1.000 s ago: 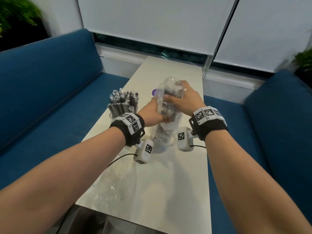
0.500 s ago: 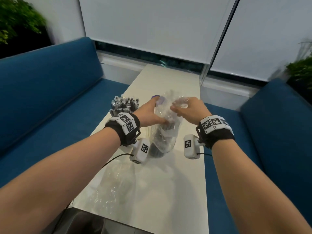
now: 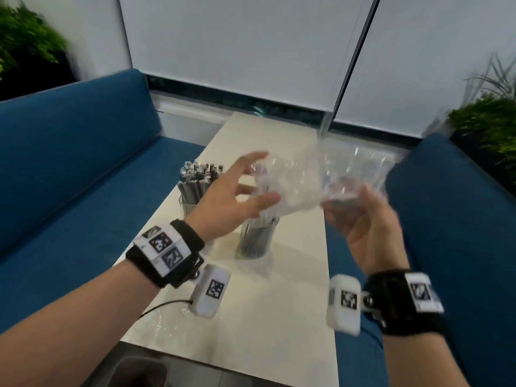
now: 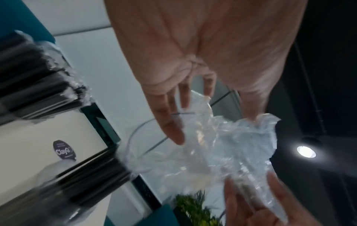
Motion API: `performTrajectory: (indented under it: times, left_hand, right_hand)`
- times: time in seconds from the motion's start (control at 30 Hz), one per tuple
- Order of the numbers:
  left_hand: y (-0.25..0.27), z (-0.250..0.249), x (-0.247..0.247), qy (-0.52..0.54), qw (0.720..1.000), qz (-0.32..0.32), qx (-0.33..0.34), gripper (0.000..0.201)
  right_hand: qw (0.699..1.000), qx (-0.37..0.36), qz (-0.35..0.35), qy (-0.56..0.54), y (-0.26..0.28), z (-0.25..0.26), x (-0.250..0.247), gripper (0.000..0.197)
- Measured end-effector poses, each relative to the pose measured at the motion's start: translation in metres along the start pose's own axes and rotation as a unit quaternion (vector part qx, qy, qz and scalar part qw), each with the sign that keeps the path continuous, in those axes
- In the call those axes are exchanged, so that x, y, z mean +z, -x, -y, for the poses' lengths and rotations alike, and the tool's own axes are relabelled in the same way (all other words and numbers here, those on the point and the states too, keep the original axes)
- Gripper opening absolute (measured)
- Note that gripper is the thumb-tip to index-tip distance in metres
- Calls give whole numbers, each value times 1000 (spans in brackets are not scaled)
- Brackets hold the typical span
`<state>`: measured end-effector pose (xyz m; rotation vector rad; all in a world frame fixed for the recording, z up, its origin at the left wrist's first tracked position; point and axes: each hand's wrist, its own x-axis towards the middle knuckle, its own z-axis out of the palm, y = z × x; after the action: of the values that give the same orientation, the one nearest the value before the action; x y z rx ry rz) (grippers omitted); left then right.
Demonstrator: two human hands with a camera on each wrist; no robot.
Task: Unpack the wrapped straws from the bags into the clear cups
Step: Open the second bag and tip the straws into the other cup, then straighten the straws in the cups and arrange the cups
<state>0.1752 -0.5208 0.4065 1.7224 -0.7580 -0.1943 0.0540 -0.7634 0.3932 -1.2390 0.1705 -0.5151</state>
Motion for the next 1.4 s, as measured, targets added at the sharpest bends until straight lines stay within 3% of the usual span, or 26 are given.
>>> performTrajectory:
  times: [0.1, 0.2, 0.3, 0.4, 0.47, 0.63, 0.73, 0.8, 0.87, 0.93, 1.03, 1.13, 1.2, 1.23, 1.3, 1.33, 1.4]
  left_hand:
    - [33, 29, 13, -125, 991, 36, 28, 39]
    - [61, 75, 32, -195, 975, 106, -12, 45]
    - [77, 115, 55, -254, 943, 186, -107, 67]
    - [83, 137, 66, -353, 887, 255, -158, 77]
    - [82, 136, 63, -373, 876, 252, -174, 82]
    - [76, 100, 35, -367, 903, 185, -129, 81]
    - [57, 84, 17, -337, 924, 146, -105, 76]
    - [34, 77, 13, -304, 937, 125, -115, 79]
    - [4, 75, 15, -289, 941, 112, -133, 91]
    - [-29, 79, 21, -290, 938, 107, -157, 109]
    - [-74, 92, 30, -304, 927, 107, -190, 129]
    - [-102, 107, 35, -296, 924, 126, -208, 139]
    - [-114, 118, 36, -261, 932, 143, -205, 140]
    - [-117, 124, 36, -241, 939, 146, -198, 136]
    - [-120, 132, 33, -215, 950, 140, -180, 109]
    - [-121, 132, 32, -204, 955, 135, -168, 90]
    - [-121, 131, 30, -174, 966, 117, -154, 61]
  right_hand:
    - [984, 102, -98, 105, 48, -61, -29, 71]
    - [933, 148, -197, 261, 96, -116, -53, 69]
    - [869, 223, -97, 431, 120, -156, -70, 60]
    - [766, 289, 42, 573, 121, -169, -76, 55]
    - [747, 296, 71, 591, 114, -163, -77, 72]
    - [728, 301, 143, 600, 88, -114, -83, 114]
    - [753, 198, 113, 617, 63, -85, -77, 95]
    - [799, 107, 65, 588, 35, -75, -61, 70]
    - [836, 59, 42, 544, 3, -73, -36, 63]
    - [856, 64, 73, 507, -32, -79, -12, 85]
    - [854, 122, 142, 485, -78, -94, 18, 135]
    - [846, 135, 168, 488, -110, -111, 33, 154]
    - [846, 136, 199, 475, -123, -118, 34, 134]
    - [848, 123, 218, 467, -127, -120, 33, 110]
    - [851, 89, 228, 464, -133, -118, 30, 50]
    - [855, 75, 221, 463, -136, -116, 27, 35]
    - [873, 50, 190, 447, -140, -111, 25, 22]
